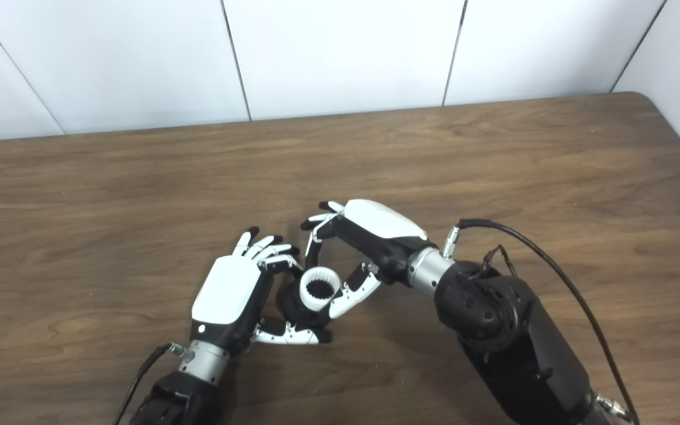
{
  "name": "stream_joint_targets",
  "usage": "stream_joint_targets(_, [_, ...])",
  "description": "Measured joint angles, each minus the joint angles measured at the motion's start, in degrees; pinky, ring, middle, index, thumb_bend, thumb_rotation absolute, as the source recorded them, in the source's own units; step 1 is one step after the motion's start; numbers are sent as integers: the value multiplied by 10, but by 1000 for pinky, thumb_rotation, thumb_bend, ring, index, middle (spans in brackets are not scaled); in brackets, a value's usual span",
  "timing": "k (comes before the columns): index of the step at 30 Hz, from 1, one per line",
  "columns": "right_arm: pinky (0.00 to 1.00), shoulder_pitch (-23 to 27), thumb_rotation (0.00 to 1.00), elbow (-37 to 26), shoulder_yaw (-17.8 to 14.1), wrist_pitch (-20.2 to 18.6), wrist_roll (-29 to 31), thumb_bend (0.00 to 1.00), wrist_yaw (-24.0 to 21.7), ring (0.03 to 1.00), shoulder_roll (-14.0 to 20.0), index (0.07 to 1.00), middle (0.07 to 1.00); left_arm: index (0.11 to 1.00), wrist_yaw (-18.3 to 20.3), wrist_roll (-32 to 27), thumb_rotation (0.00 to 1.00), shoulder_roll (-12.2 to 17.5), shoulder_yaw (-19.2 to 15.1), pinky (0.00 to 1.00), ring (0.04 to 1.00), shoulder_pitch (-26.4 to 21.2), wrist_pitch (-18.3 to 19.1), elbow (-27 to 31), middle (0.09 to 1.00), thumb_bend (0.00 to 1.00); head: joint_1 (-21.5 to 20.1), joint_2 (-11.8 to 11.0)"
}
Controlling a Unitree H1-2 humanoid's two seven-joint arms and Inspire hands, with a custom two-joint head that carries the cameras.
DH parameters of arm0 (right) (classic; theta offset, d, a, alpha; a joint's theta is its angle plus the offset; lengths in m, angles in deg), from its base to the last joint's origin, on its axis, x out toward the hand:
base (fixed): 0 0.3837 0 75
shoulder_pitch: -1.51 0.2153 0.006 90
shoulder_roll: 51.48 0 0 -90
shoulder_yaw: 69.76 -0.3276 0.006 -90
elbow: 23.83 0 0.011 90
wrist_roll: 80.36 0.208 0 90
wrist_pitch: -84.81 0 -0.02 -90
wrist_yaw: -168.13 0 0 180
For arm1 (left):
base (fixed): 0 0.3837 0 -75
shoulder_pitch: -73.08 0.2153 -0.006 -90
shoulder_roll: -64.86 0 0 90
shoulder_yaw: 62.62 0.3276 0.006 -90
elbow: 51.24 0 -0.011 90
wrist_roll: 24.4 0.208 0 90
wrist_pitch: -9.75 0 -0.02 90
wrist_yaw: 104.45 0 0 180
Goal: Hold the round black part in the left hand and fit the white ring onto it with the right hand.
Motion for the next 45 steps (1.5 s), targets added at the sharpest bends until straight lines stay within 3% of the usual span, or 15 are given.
stream_joint_targets(45, [1000, 0, 132, 40, 12, 28, -3, 523, 19, 1000, -10, 484, 865, 484, -2, 11, 52, -14, 9, 1000, 894, -1, 4, -4, 782, 524, 8, -4])
